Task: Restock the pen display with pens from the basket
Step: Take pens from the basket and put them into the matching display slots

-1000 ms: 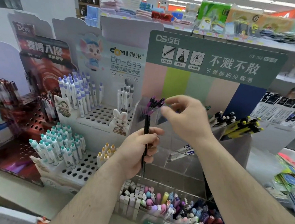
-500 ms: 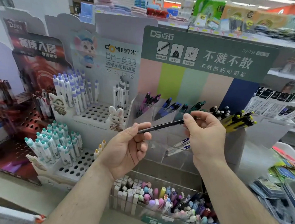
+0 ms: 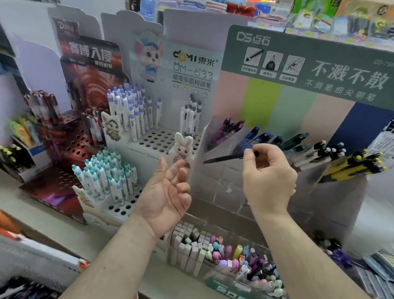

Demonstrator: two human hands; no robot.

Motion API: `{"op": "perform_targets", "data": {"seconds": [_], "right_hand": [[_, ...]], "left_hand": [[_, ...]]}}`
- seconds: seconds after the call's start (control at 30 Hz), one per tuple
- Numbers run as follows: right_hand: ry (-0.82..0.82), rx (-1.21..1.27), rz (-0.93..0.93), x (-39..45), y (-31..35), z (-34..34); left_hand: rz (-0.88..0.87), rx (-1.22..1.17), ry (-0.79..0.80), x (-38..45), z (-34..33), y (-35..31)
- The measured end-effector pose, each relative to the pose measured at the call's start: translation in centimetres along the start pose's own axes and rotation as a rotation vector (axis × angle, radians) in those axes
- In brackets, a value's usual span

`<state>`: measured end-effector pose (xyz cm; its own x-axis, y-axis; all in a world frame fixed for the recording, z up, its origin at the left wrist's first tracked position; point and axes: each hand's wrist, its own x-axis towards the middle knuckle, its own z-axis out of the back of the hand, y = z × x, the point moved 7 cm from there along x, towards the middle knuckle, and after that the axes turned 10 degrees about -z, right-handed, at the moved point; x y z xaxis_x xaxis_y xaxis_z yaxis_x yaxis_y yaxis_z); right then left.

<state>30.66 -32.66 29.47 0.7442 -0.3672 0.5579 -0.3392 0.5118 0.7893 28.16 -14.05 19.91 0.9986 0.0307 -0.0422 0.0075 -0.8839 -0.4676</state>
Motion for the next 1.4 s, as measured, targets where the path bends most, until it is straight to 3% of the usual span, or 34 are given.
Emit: {"op": "perform_targets", "data": {"seconds": [0.13, 0.27, 0.47, 0.63, 0.9, 1.07, 1.2, 1.27, 1.4], "right_hand": [[0.117, -0.187, 0.174, -2.0, -0.5, -3.8], [0.230, -0.304, 0.191, -3.2, -1.6, -5.6], [0.264, -0.346, 0.148, -2.9, -1.8, -5.1], [0.213, -0.169, 0.294, -5.4, 1.2, -5.3], [0.673, 0.072, 0.196, -16.3, 4.4, -12.9], [0.916, 0.069, 0.247, -23.6, 4.6, -16.6], [1.130, -0.065, 0.344, -29.4, 3.8, -18.3], [1.204, -0.171, 0.405, -31.4, 3.5, -18.6], [1.297, -0.405, 0.465, -33.4, 2.2, -18.8]], "left_hand": [[-0.018, 0.033, -0.034, -1.0, 1.1, -0.5], [-0.015, 0.063, -0.031, -1.6, 2.4, -0.4], [-0.029, 0.158, -0.072, -2.5, 3.8, 0.3], [-0.077, 0.322, -0.132, -4.0, 5.1, -0.3], [-0.193, 0.582, -0.291, -9.8, 9.8, -4.5], [-0.261, 0.775, -0.616, -16.4, 16.2, -8.5], [-0.091, 1.108, -0.821, -21.2, 22.5, -8.9], [0.063, 1.306, -0.806, -22.5, 25.8, -7.7], [0.592, 1.720, -0.682, -24.6, 31.5, -4.4]]}}
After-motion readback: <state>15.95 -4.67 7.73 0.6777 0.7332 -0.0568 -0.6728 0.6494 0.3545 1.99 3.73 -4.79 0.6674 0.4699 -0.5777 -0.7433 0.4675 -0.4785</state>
